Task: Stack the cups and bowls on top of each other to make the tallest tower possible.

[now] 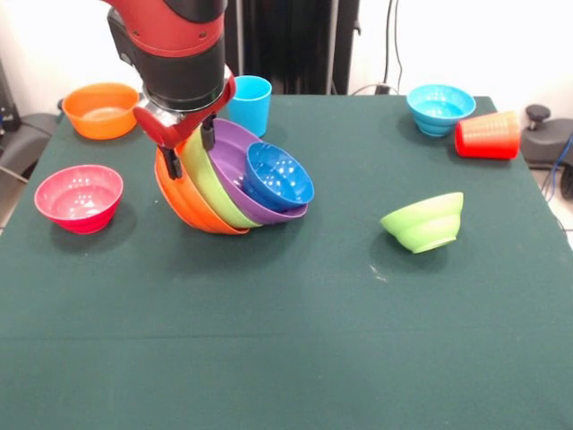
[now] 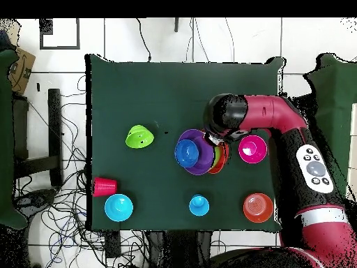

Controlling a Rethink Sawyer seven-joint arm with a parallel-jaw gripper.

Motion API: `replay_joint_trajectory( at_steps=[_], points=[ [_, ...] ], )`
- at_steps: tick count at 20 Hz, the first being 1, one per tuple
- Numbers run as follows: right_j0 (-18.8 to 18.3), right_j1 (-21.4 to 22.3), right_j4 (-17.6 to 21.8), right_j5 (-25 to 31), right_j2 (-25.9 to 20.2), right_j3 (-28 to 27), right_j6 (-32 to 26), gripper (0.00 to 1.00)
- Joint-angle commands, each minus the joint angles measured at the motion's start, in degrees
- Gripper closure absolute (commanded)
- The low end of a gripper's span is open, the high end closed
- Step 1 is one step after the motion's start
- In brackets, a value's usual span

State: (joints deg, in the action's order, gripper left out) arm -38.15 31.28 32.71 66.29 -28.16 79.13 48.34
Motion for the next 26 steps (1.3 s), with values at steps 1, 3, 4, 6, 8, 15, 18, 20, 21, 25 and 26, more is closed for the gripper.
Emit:
replay_joint_trajectory(
  at_steps=[1,3,4,6,8,15,18,20,21,25,26],
  points=[
    [0.76,-0.64,2.59,-0.61,2.19,-0.19,0.99,0.00],
    [0.54,-0.47,2.40,-0.82,2.13,0.16,0.96,0.00],
    [0.47,-0.43,2.27,-0.94,2.07,0.29,1.04,0.00],
    [0.40,-0.52,2.14,-0.70,2.02,0.10,0.96,0.00],
    [0.34,-0.63,2.02,-0.32,1.98,-0.18,0.85,0.00],
    [0.31,-0.86,1.81,0.43,1.84,-0.71,0.54,0.00],
    [0.43,-0.91,1.82,0.56,1.81,-0.87,0.52,0.00],
    [0.46,-0.95,1.83,0.65,1.77,-0.98,0.43,0.00],
    [0.43,-0.87,1.86,0.82,1.79,-0.98,0.27,0.00],
    [0.05,-0.42,2.24,1.38,1.74,-0.84,-1.20,0.00],
    [-0.01,-0.38,2.25,1.43,1.68,-0.89,-1.41,0.00]
  ],
)
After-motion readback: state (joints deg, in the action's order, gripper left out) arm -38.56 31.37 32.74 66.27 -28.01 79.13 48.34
